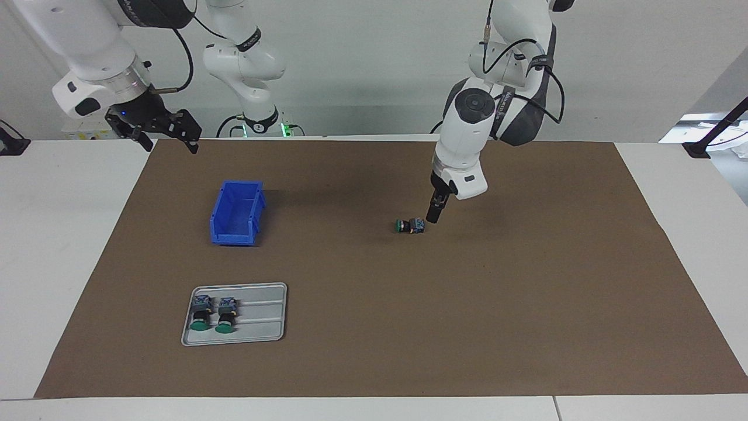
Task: Place and press button with both arms
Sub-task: 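Move the left gripper over the green-capped button on the table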
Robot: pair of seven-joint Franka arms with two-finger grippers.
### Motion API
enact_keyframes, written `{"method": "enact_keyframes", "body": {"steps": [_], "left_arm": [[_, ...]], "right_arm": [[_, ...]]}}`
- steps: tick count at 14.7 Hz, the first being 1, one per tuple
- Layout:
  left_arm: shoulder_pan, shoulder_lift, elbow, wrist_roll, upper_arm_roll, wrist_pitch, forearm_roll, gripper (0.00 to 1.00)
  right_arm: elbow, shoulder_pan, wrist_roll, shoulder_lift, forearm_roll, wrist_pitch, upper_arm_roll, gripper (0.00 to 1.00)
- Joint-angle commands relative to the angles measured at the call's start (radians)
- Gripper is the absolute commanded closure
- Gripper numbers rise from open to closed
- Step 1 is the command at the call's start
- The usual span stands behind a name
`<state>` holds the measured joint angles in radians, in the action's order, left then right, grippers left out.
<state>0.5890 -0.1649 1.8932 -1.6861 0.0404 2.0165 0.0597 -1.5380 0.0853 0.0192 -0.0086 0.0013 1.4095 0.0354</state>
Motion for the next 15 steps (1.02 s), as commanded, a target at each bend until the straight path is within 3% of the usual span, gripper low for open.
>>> {"method": "enact_keyframes", "body": {"steps": [1,3,6,15], "left_arm": [[0.038,-0.05,0.014,-0.128,-0.014,0.05,0.003,0.01],[0.054,-0.065,0.012,-0.167,-0.016,0.057,0.002,0.01],[0.077,-0.104,0.014,-0.221,-0.016,0.108,-0.009,0.01],[0.101,-0.174,0.027,-0.319,-0.016,0.188,-0.011,0.05]], "right_arm": [[-0.034,0.002,-0.032,-0.022,-0.015,0.022,0.003,0.01],[-0.033,-0.009,-0.032,-0.024,-0.03,0.02,-0.002,0.01],[-0.036,-0.085,-0.035,-0.028,-0.032,0.019,-0.08,0.01],[-0.037,-0.075,-0.033,-0.03,-0.032,0.014,-0.074,0.01]]}}
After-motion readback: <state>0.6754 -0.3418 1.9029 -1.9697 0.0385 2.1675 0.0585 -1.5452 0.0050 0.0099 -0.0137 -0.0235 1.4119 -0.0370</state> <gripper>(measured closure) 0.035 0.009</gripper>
